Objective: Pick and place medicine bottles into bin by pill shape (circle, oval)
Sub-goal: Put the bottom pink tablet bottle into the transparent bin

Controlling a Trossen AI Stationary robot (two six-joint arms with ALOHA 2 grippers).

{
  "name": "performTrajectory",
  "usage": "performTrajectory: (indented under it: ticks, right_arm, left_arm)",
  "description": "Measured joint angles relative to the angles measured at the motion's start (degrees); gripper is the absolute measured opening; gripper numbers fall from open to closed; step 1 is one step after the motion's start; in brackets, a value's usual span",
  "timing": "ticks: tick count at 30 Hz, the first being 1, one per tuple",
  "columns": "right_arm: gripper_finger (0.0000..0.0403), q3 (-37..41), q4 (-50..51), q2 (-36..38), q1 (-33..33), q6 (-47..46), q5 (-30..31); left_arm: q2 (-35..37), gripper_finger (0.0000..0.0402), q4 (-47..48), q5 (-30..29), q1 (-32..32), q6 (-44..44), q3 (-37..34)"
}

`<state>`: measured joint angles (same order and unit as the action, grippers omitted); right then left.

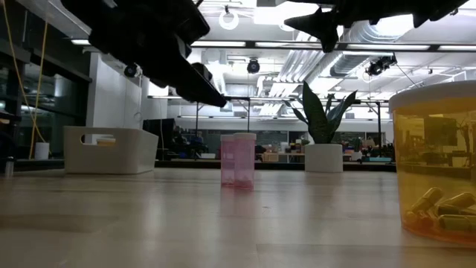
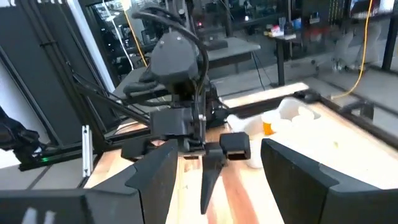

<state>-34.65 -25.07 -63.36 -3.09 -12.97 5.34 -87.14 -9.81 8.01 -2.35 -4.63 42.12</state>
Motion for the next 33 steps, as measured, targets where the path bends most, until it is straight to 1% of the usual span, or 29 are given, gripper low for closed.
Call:
performTrajectory:
  ticks: [3, 5, 7, 10, 13, 16, 20, 27, 33]
  right_arm:
    - [0.0224, 0.0, 5.1, -0.9, -0.6, -3.6, 0.0]
    - [0.0224, -0.6, 8.7, -2.2, -1.8, -3.9, 0.2]
    - [0.0224, -2.5, 13.1, -4.4, -3.3, -3.6, 0.2]
    - [0.0224, -7.2, 20.5, -9.7, -5.3, -2.4, 0.4]
    - [0.0224, -12.2, 27.3, -16.0, -6.7, -1.8, 1.5]
    - [0.0224, -15.9, 28.8, -22.0, -7.6, -1.9, 1.6]
    - [0.0224, -20.0, 28.8, -28.8, -8.5, -4.9, 1.6]
    - [0.0224, -24.6, 29.1, -35.6, -10.2, -11.5, 1.6]
    - [0.0224, -26.7, 29.2, -39.9, -10.8, -12.7, 1.7]
  left_arm:
    - [0.3, 0.0238, 0.4, 0.0, -0.4, 2.0, 0.0]
    - [2.1, 0.0238, 1.7, -0.1, -1.1, 3.7, 0.0]
    - [5.6, 0.0238, 4.0, -0.1, -1.9, 4.6, 0.1]
    - [11.5, 0.0238, 5.7, -0.6, -3.4, 5.7, 0.1]
    - [17.9, 0.0238, 5.6, -3.5, -4.4, 6.8, 0.1]
    - [23.7, 0.0238, 5.6, -7.6, -4.9, 7.0, 0.0]
    - [29.9, 0.0238, 5.6, -12.0, -4.9, 7.0, -0.1]
    - [37.7, 0.0238, 5.8, -13.4, -4.9, 8.8, -0.1]
    - [40.0, 0.0238, 6.6, -13.4, -4.8, 9.0, -0.1]
